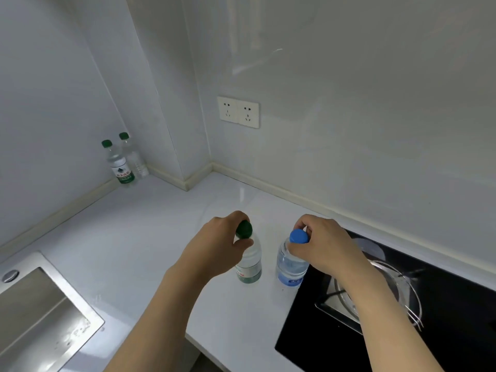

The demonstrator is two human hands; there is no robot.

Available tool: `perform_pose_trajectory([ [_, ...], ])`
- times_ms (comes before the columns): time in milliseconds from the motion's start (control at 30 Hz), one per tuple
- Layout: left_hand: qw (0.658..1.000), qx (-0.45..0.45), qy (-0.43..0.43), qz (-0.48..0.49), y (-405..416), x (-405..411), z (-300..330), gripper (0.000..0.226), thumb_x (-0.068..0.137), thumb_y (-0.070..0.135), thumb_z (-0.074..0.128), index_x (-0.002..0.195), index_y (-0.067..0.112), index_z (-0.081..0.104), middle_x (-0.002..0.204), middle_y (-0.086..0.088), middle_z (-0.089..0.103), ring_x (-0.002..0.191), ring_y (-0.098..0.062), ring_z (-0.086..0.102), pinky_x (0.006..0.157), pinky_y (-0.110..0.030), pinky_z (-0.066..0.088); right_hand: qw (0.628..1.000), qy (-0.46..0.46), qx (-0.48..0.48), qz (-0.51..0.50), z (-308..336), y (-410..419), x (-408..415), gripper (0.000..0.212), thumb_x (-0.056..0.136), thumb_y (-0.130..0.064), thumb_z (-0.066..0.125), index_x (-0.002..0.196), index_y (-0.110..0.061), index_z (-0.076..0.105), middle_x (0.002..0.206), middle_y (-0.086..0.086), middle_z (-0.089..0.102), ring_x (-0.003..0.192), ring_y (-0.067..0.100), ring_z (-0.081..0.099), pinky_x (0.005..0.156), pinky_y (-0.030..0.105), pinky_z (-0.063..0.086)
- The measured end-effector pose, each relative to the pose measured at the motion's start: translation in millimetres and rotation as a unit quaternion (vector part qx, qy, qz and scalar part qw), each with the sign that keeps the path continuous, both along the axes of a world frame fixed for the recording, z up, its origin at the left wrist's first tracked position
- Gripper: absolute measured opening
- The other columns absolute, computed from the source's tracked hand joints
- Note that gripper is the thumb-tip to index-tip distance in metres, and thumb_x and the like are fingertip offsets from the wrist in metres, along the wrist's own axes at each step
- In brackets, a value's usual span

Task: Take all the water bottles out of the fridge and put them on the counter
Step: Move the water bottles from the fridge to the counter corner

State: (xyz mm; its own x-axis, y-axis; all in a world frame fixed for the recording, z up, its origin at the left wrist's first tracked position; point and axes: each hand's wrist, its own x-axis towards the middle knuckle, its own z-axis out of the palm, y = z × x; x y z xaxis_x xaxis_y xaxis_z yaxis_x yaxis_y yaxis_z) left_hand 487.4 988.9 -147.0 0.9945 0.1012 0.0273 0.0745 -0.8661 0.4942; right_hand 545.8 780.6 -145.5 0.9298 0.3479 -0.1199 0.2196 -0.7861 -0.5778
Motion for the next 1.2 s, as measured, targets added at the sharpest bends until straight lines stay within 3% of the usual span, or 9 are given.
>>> perform_pose_trajectory([
  [400, 1.000, -0.026, 0.007, 0.004, 93.0, 52.6, -16.5, 0.027, 0.089, 0.034, 0.064, 0.113, 0.029, 0.052, 0.098, 0.004, 0.061, 0.082, -0.017, 0.059, 0.068, -0.027, 0.048, 1.000, 0.005, -0.005, 0.002, -13.4, 100.4, 60.2, 0.012, 0.074, -0.030, 0.068, 0.082, -0.030, 0.059, 0.071, -0.010, 0.058, 0.064, 0.010, 0.052, 0.056, 0.024, 0.041],
  [633, 0.999, -0.033, 0.009, 0.008, 181.8, 82.1, -23.7, 0.024, 0.088, 0.033, 0.064, 0.109, 0.028, 0.052, 0.092, 0.004, 0.061, 0.079, -0.019, 0.060, 0.066, -0.029, 0.047, 1.000, 0.007, -0.015, 0.010, -19.0, 188.6, 91.8, 0.012, 0.075, -0.027, 0.066, 0.083, -0.029, 0.058, 0.069, -0.010, 0.056, 0.062, 0.009, 0.050, 0.053, 0.023, 0.037],
  [833, 0.998, -0.042, 0.011, 0.045, 270.1, 97.3, -33.5, 0.024, 0.087, 0.032, 0.064, 0.108, 0.030, 0.052, 0.090, 0.003, 0.060, 0.078, -0.020, 0.058, 0.063, -0.030, 0.045, 0.999, 0.007, -0.032, 0.037, -26.1, 279.5, 117.7, 0.011, 0.076, -0.026, 0.064, 0.085, -0.028, 0.058, 0.069, -0.008, 0.056, 0.064, 0.014, 0.051, 0.057, 0.030, 0.043],
  [967, 0.996, -0.049, 0.003, 0.076, 332.3, 100.9, -42.7, 0.026, 0.087, 0.030, 0.065, 0.109, 0.029, 0.053, 0.090, 0.005, 0.060, 0.078, -0.022, 0.055, 0.068, -0.032, 0.047, 0.995, 0.001, -0.057, 0.084, -31.1, 349.2, 132.9, 0.013, 0.079, -0.027, 0.062, 0.091, -0.025, 0.058, 0.078, -0.008, 0.059, 0.072, 0.016, 0.056, 0.059, 0.029, 0.044],
  [1200, 0.989, -0.042, -0.007, 0.139, 430.7, 102.3, -57.9, 0.019, 0.085, 0.027, 0.066, 0.099, 0.031, 0.053, 0.076, 0.012, 0.055, 0.068, -0.017, 0.053, 0.057, -0.028, 0.039, 0.980, -0.038, -0.080, 0.176, -44.0, 465.5, 154.0, 0.015, 0.085, -0.027, 0.059, 0.099, -0.024, 0.056, 0.094, -0.004, 0.061, 0.082, 0.020, 0.056, 0.062, 0.029, 0.042],
])
